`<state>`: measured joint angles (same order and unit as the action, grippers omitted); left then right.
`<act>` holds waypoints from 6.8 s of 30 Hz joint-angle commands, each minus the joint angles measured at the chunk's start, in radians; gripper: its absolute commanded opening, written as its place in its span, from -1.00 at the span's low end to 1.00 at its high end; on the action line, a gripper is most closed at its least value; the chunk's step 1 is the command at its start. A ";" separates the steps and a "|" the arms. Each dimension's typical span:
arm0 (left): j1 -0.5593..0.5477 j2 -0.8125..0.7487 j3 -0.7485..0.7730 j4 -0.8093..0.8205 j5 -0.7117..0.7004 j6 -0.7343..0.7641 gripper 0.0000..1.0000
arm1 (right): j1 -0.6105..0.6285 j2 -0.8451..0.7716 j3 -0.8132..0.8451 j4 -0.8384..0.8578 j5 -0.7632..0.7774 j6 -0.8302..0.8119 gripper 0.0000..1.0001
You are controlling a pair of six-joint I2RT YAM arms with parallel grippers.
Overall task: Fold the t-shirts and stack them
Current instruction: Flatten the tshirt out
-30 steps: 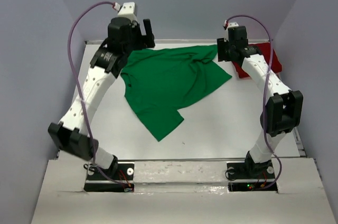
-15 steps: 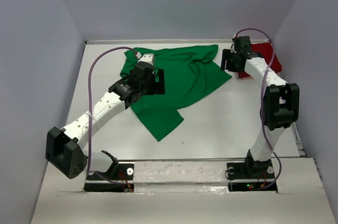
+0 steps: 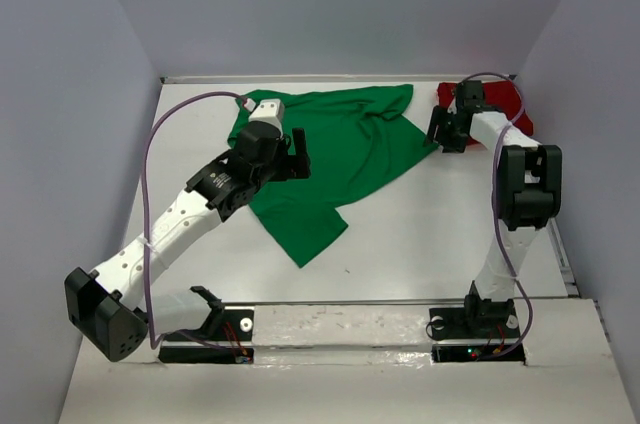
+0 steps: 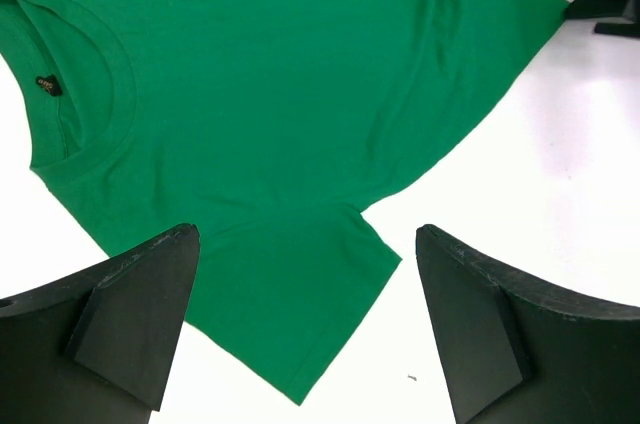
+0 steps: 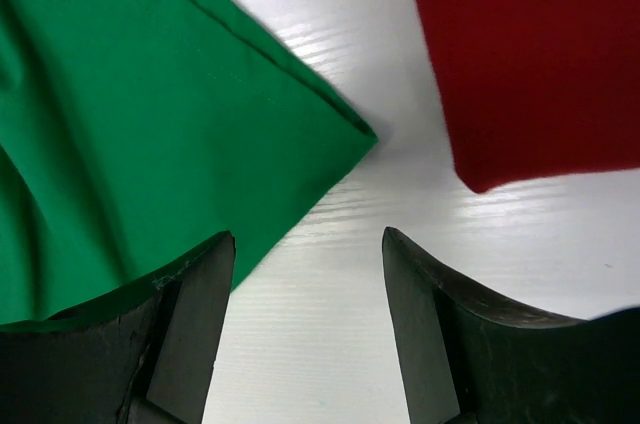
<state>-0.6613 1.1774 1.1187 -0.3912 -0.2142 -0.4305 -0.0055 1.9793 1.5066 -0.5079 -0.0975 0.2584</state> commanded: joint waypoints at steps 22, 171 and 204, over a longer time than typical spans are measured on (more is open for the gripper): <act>-0.020 -0.068 0.003 -0.038 -0.033 -0.010 0.97 | -0.068 0.165 0.164 0.048 -0.103 0.067 0.26; -0.377 -0.011 0.664 -0.738 -0.764 -0.360 -1.00 | 0.143 -0.467 0.210 -0.248 0.267 -0.018 -1.00; -0.512 0.126 -0.175 0.038 0.085 -0.284 -0.09 | 0.276 -0.600 0.178 -0.281 0.380 -0.041 -1.00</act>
<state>-1.1156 1.2533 0.9089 -0.5064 -0.2665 -0.6907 0.2695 1.3933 1.6592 -0.8787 0.2981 0.2169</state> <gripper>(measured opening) 0.276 0.022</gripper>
